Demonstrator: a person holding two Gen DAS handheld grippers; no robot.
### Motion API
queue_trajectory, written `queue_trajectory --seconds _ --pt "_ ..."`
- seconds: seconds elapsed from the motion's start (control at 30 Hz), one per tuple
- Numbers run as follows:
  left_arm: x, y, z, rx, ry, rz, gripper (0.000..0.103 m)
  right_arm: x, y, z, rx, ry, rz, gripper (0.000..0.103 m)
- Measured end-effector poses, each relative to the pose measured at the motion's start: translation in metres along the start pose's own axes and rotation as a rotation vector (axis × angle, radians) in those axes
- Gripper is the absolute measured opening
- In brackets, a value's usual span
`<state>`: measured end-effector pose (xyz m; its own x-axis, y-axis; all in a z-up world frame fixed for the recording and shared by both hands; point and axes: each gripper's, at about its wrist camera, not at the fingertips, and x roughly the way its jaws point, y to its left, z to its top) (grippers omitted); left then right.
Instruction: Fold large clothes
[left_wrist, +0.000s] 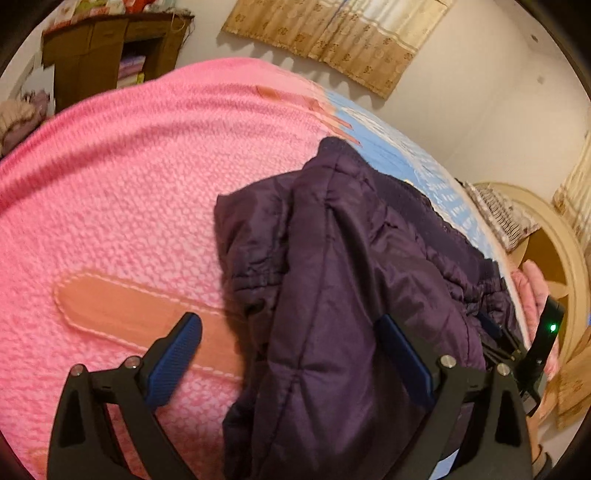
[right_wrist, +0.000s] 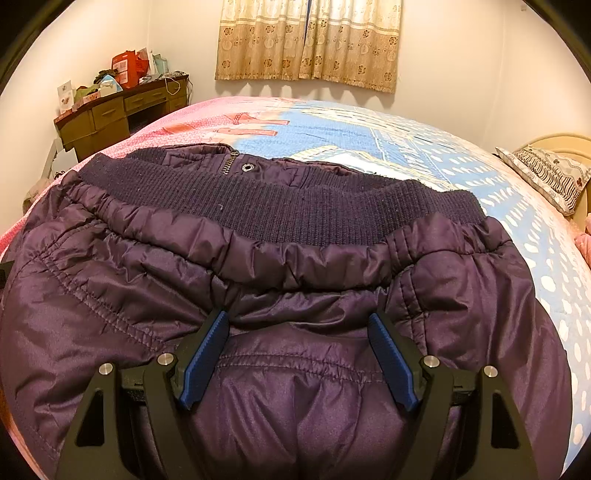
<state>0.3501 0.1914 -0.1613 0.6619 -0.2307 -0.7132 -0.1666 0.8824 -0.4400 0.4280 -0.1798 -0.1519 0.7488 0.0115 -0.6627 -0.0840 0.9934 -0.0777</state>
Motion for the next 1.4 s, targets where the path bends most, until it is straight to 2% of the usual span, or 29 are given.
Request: queue_trajectory --seconds 0.03,0.17,0.23,0.27,0.3,0.33,0.47,0.57,0.67,0.7,0.73,0.8,0.9,0.97,1.23,1.4 --pt "0.003 0.004 0.0 -0.023 0.004 -0.031 0.095 0.0 0.0 0.0 0.0 0.0 -0.001 0.078" --pt "0.002 0.007 0.0 -0.044 -0.01 -0.064 0.095 0.0 0.0 0.0 0.0 0.0 0.001 0.078" --pt "0.003 0.009 0.001 -0.054 -0.006 -0.105 0.088 0.0 0.0 0.0 0.0 0.0 0.001 0.078" --pt "0.006 0.011 0.001 -0.074 0.008 -0.153 0.079 0.0 0.0 0.0 0.0 0.0 0.0 0.078" --pt "0.008 0.013 0.003 -0.098 0.024 -0.204 0.065 0.0 0.0 0.0 -0.001 0.0 0.0 0.078" --pt "0.011 0.014 0.004 -0.119 0.032 -0.245 0.061 0.0 -0.001 0.0 0.0 0.0 0.001 0.078" --pt "0.007 0.005 0.004 -0.086 0.009 -0.272 0.048 0.0 -0.001 0.0 0.0 -0.001 0.002 0.078" --pt "0.007 0.005 0.005 -0.063 0.017 -0.259 0.049 0.0 -0.001 -0.001 0.0 -0.001 0.002 0.078" --pt "0.011 0.012 0.005 -0.087 0.027 -0.248 0.06 0.0 -0.001 -0.001 0.001 -0.003 0.004 0.078" --pt "0.014 0.014 0.006 -0.095 0.031 -0.261 0.058 0.0 -0.001 0.0 0.0 -0.002 0.002 0.078" --pt "0.015 0.014 0.005 -0.094 0.029 -0.28 0.054 0.0 -0.001 0.0 0.0 -0.002 0.003 0.078" --pt "0.01 0.012 0.005 -0.079 0.003 -0.302 0.036 0.0 -0.001 0.0 0.0 -0.002 0.003 0.078" --pt "-0.007 0.005 0.009 -0.071 -0.025 -0.351 0.027 0.0 -0.001 -0.001 0.0 -0.001 0.003 0.078" --pt "-0.018 -0.002 0.013 -0.063 -0.04 -0.383 0.026 0.0 -0.001 -0.001 0.001 -0.002 0.003 0.078" --pt "-0.053 -0.088 0.028 0.105 -0.1 -0.415 0.026 -0.004 -0.003 0.001 0.013 -0.008 0.026 0.078" --pt "-0.048 -0.136 0.033 0.235 -0.134 -0.352 0.026 -0.009 -0.009 0.003 0.032 -0.009 0.051 0.078"
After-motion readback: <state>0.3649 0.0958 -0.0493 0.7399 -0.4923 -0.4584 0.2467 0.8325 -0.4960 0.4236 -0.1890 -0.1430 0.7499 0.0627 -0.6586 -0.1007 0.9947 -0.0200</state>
